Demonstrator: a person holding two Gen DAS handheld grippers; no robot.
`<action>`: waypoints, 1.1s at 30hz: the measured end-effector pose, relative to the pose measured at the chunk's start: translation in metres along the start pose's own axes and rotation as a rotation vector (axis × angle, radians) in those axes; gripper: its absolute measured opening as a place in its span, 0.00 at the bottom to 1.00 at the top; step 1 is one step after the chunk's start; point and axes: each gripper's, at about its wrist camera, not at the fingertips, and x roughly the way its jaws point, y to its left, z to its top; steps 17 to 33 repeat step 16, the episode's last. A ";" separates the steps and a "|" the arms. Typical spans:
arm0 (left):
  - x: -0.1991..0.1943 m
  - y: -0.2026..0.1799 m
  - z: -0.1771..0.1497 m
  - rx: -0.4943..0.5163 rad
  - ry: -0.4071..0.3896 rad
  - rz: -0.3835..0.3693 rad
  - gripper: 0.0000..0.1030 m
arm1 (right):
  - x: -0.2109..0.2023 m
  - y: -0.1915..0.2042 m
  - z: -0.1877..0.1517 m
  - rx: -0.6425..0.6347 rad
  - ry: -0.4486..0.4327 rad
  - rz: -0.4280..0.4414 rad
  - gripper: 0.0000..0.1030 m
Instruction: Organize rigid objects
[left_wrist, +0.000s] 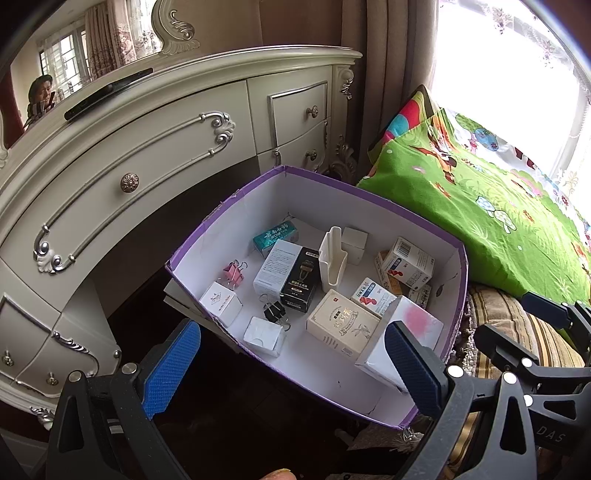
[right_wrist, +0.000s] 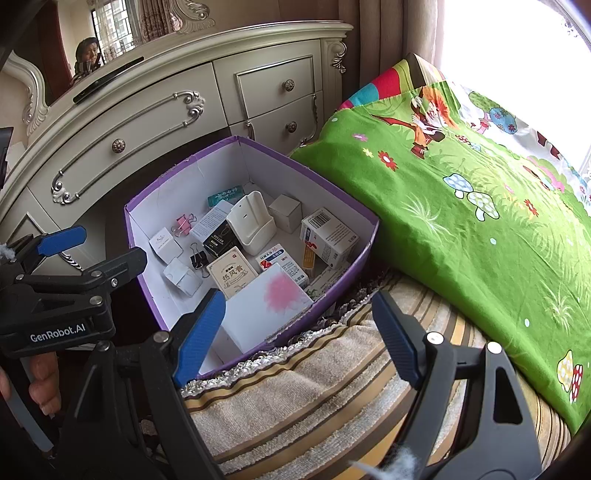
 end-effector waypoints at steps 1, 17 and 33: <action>0.000 0.000 0.000 0.000 0.000 0.000 0.98 | 0.000 0.000 0.000 0.000 0.000 0.000 0.81; 0.004 0.001 0.002 0.000 -0.024 0.035 0.99 | 0.003 0.002 -0.002 -0.004 0.007 0.013 0.81; 0.004 0.001 0.002 0.000 -0.024 0.035 0.99 | 0.003 0.002 -0.002 -0.004 0.007 0.013 0.81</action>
